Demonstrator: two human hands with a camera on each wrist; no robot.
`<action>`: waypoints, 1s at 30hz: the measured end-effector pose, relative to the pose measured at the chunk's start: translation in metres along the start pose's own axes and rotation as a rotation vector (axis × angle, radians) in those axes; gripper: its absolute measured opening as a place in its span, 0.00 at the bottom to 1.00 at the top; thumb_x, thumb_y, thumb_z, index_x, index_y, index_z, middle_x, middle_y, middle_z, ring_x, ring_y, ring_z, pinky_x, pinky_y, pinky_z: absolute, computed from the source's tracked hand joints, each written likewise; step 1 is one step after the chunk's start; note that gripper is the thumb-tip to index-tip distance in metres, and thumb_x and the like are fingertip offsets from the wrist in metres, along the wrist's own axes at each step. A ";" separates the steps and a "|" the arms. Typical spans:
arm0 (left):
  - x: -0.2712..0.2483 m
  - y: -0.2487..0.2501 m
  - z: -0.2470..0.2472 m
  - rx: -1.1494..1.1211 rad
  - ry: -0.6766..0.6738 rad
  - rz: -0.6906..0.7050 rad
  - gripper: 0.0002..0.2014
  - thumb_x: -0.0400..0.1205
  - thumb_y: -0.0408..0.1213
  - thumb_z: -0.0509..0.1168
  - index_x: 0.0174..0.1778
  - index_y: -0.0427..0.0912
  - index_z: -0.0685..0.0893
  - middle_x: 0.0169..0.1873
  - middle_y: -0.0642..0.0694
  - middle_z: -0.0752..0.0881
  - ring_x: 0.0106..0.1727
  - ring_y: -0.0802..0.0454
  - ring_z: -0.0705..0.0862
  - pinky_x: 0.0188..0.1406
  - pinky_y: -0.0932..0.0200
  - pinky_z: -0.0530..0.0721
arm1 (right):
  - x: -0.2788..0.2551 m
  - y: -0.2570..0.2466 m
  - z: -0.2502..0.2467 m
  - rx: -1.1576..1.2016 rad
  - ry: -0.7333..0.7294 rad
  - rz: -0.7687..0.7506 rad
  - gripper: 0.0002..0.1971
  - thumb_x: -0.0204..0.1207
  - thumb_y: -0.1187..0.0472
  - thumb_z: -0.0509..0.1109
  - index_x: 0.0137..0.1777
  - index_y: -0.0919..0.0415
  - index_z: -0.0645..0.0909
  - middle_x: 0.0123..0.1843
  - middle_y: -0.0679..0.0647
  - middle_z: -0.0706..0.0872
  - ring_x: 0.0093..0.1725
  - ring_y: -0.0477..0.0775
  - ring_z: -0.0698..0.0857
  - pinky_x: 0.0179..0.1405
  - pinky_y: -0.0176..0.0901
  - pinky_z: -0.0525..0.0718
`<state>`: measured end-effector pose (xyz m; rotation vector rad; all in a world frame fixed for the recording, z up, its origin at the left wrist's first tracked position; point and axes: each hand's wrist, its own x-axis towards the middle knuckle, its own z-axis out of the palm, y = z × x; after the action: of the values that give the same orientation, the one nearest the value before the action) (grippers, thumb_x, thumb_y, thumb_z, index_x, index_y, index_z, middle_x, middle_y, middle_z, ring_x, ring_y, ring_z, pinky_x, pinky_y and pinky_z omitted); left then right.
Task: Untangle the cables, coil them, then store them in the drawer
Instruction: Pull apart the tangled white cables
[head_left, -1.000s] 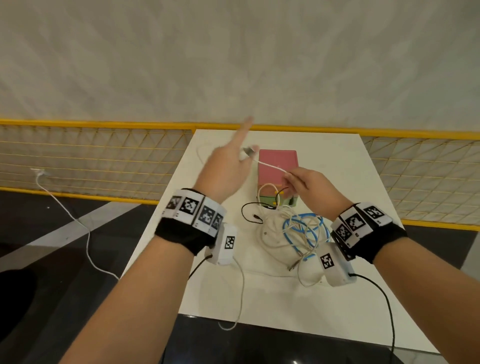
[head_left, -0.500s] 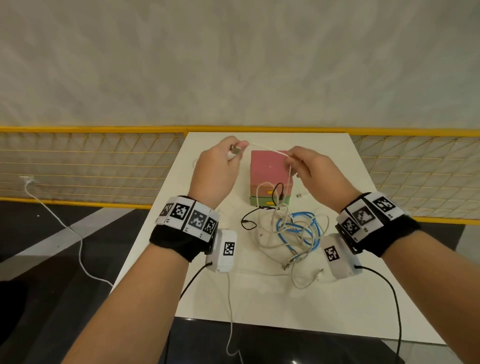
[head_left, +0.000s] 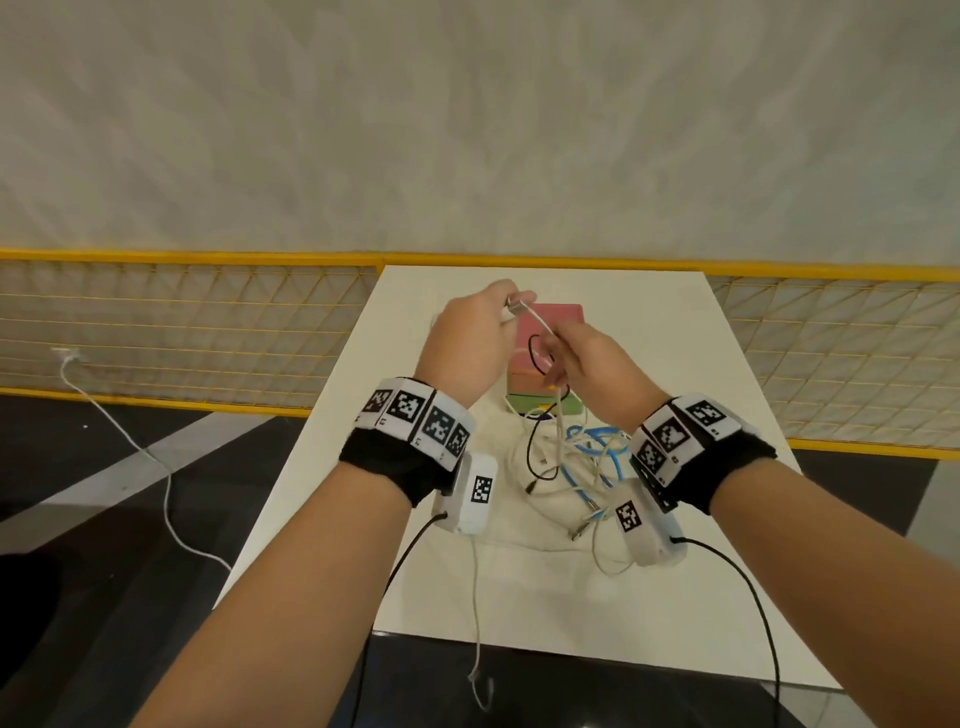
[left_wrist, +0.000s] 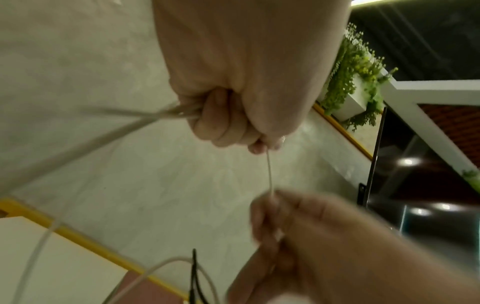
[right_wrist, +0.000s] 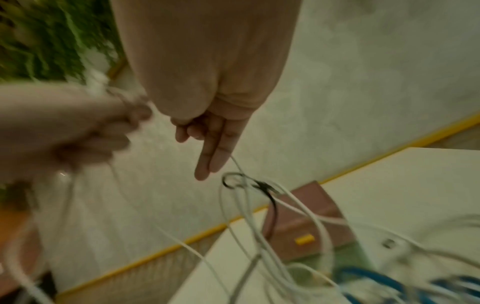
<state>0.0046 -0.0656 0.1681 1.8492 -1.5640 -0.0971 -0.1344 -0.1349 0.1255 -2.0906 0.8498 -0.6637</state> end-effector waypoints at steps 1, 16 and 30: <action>0.001 0.001 -0.004 -0.030 0.067 0.006 0.09 0.86 0.38 0.61 0.56 0.43 0.85 0.42 0.40 0.90 0.44 0.37 0.86 0.41 0.55 0.78 | -0.002 0.009 0.003 0.019 -0.013 0.036 0.12 0.85 0.65 0.53 0.54 0.70 0.76 0.40 0.50 0.78 0.40 0.55 0.82 0.47 0.50 0.83; 0.012 -0.031 -0.043 -0.186 0.448 -0.235 0.13 0.87 0.44 0.58 0.57 0.40 0.83 0.41 0.41 0.88 0.43 0.38 0.85 0.50 0.46 0.83 | -0.018 0.073 -0.010 -0.104 -0.005 0.243 0.11 0.84 0.71 0.52 0.50 0.61 0.76 0.41 0.59 0.80 0.34 0.44 0.82 0.28 0.18 0.74; 0.013 -0.007 0.008 -0.023 -0.123 -0.021 0.06 0.85 0.43 0.62 0.46 0.48 0.82 0.40 0.45 0.88 0.33 0.47 0.83 0.33 0.53 0.79 | -0.001 -0.001 -0.034 -0.180 0.064 -0.089 0.11 0.85 0.60 0.55 0.48 0.59 0.79 0.30 0.50 0.81 0.29 0.60 0.86 0.39 0.47 0.84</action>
<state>0.0104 -0.0806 0.1631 1.8726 -1.6201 -0.2410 -0.1576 -0.1487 0.1454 -2.2902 0.8847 -0.7273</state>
